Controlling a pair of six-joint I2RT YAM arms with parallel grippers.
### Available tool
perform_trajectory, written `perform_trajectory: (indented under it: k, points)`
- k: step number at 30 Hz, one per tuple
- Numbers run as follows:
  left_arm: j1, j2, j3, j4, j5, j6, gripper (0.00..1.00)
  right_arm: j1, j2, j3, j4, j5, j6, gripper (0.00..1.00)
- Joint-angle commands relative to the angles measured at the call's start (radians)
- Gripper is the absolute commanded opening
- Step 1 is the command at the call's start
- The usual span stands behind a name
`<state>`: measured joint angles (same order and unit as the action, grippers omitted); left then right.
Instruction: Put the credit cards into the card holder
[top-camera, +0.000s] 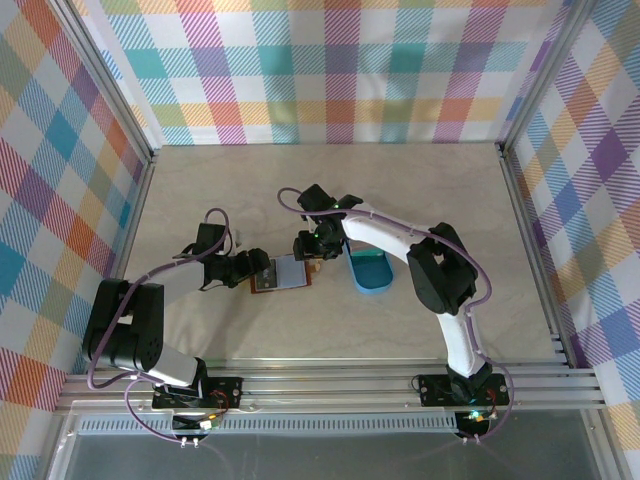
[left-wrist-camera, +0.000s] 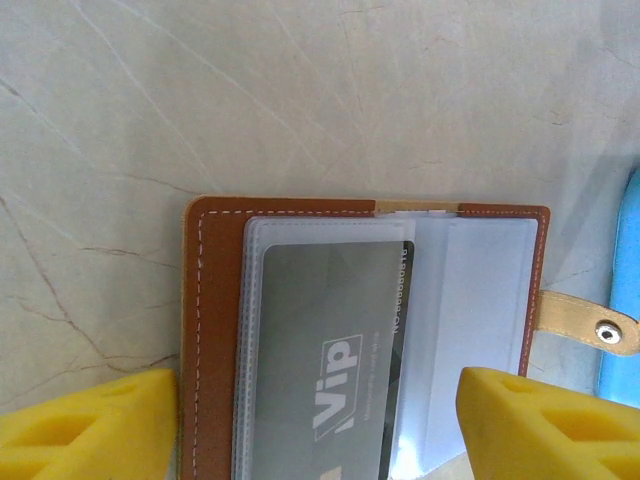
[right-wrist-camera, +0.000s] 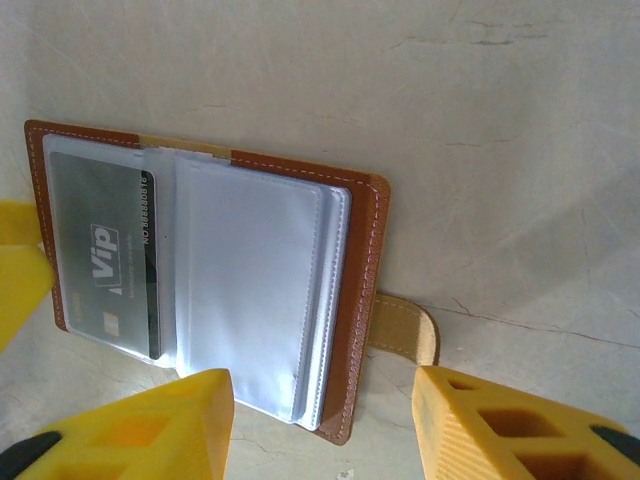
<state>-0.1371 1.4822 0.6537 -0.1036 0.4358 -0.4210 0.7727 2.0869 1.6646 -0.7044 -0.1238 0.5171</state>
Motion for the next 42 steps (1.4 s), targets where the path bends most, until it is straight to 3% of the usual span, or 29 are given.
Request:
perform_trajectory:
  k: [1, 9, 17, 32, 37, 42]
  points:
    - [-0.013, -0.007, 0.020, -0.011, 0.032, 0.014, 0.73, 0.002, 0.036, 0.015, -0.029, -0.006, 0.019, 0.51]
    - [-0.013, -0.018, 0.018, 0.017, 0.076, -0.013, 0.73, -0.004, 0.063, 0.014, -0.009, -0.057, 0.034, 0.50]
    - [-0.013, -0.026, 0.014, 0.047, 0.103, -0.044, 0.73, -0.007, 0.076, 0.015, -0.003, -0.084, 0.040, 0.42]
    - [-0.013, -0.011, 0.023, 0.031, 0.078, -0.047, 0.73, 0.033, -0.027, 0.004, 0.004, 0.059, -0.025, 0.47]
    - [-0.014, -0.008, 0.029, 0.013, 0.056, -0.041, 0.73, 0.035, 0.005, 0.031, -0.009, 0.076, -0.031, 0.49]
    - [-0.015, 0.001, 0.035, 0.024, 0.080, -0.042, 0.73, 0.032, 0.051, 0.082, -0.066, 0.192, -0.031, 0.53]
